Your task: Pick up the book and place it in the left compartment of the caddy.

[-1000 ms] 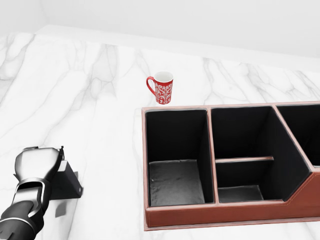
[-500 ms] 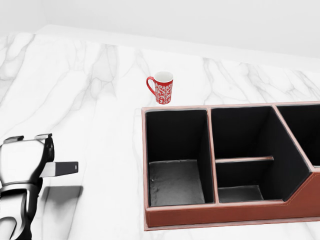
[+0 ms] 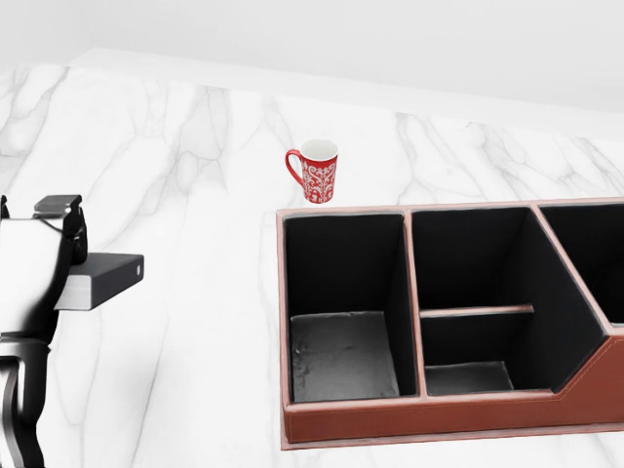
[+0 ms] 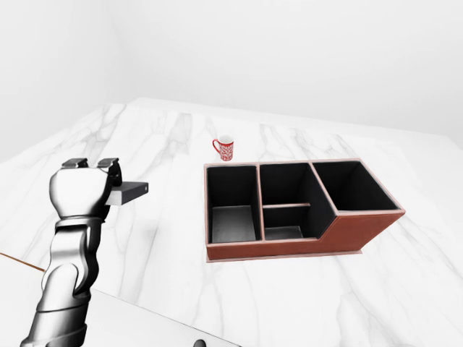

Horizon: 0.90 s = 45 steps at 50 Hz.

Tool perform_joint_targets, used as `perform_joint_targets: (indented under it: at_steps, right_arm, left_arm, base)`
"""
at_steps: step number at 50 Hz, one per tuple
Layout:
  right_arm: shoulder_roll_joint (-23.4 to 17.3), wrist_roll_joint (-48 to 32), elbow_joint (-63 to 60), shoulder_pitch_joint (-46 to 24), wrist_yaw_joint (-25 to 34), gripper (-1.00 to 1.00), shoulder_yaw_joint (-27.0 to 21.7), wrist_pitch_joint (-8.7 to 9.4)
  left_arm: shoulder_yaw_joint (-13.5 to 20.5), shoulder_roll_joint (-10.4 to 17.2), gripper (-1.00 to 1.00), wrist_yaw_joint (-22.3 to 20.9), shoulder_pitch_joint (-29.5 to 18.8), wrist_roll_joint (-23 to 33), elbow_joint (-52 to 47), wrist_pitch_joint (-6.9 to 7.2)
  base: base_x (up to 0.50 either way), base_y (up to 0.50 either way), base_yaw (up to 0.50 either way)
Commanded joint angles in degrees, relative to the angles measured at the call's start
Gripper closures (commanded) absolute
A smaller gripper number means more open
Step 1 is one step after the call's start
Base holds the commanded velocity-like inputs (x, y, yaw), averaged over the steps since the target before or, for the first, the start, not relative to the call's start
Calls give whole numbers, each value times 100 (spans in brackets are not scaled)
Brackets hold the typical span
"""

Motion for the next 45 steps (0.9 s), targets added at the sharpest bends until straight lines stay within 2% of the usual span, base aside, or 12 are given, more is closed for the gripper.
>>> perform_joint_targets:
  at_steps: [1,6,11,15,20,21,28,34,37,40,42,45]
  right_arm:
    - [2,1,-10,9,-2,-100,-5,17]
    - [0,-14,37,-9,-8,-100,24,-21]
    - [-11,-14,63,-17,-9,-100,33,-32]
    - [-9,13,-43,17,-18,-100,-12,64]
    - [-9,-7,47,-11,6,-100,15,-17]
    - [-6,1,29,-1,7,-100,12,-8]
    - [7,-7,13,0,15,-100,13,-16]
    - [1,5,-1,10,10,-100,5,5]
    - [-3,-4,18,0,16,-100,8,9]
    - [9,7,-30,16,16,-100,-10,36]
    - [3,22,-79,20,1,-100,-37,87]
    - [7,7,-36,1,20,-100,-25,53]
  left_arm:
    - [104,-278,100,-615,143,356,-1536,0]
    - [41,-405,100,-1161,69,438,-2251,0]
    - [-71,-526,100,-1469,-17,552,-2592,0]
    - [-170,-646,100,-1751,-69,655,-2973,0]
    - [-309,-790,100,-2072,-148,758,-3336,-19]
    - [-377,-761,100,-2103,-91,809,-3460,-166]
    - [-440,-925,100,-2259,-21,836,-3710,-389]
    - [-708,-1103,100,-2589,-44,938,-3972,-639]
    - [-810,-1191,100,-2631,-24,974,-4032,-719]
    - [-1015,-1233,100,-2553,16,1121,-4121,-983]
    - [-1118,-1359,100,-2741,74,1174,-4241,-1000]
    - [-1261,-1486,100,-2860,81,1279,-4450,-1000]
  base:
    - [0,0,0]
    - [0,0,0]
    - [0,0,0]
    - [0,0,0]
    - [0,0,0]
    - [0,0,0]
    - [0,0,0]
    - [0,0,0]
    - [0,0,0]
    - [0,0,0]
    - [0,0,0]
    - [0,0,0]
